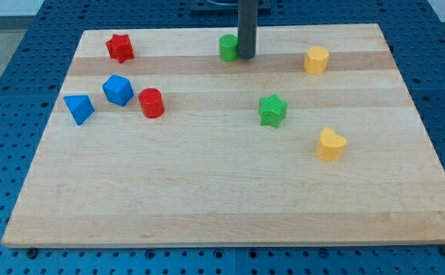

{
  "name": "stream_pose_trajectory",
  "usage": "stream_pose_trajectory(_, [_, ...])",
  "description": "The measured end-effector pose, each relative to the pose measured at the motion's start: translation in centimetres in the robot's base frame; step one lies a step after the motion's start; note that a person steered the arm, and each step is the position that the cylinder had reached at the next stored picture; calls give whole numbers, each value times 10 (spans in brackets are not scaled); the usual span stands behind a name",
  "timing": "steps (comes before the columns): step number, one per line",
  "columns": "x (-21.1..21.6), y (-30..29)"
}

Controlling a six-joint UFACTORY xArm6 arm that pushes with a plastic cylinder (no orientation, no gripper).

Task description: Place the yellow hexagon right to the green star

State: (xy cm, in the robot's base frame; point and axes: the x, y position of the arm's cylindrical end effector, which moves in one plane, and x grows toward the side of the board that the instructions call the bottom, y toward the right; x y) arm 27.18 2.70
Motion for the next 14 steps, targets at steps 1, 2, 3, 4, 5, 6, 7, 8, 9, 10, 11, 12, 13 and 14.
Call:
stream_pose_trajectory(1, [0,0])
stream_pose_trajectory(2, [0,1])
stream_pose_trajectory(3, [48,27])
stream_pose_trajectory(4, [50,28])
stream_pose_trajectory(5, [50,28])
stream_pose_trajectory(6, [38,30])
stream_pose_trajectory(7, [35,30])
stream_pose_trajectory(8, [1,39])
stream_pose_trajectory(9, [-46,73])
stream_pose_trajectory(10, [-54,109])
stream_pose_trajectory(11, [-54,120])
stream_pose_trajectory(12, [-43,120])
stream_pose_trajectory(13, [1,120])
stream_pose_trajectory(14, [26,125])
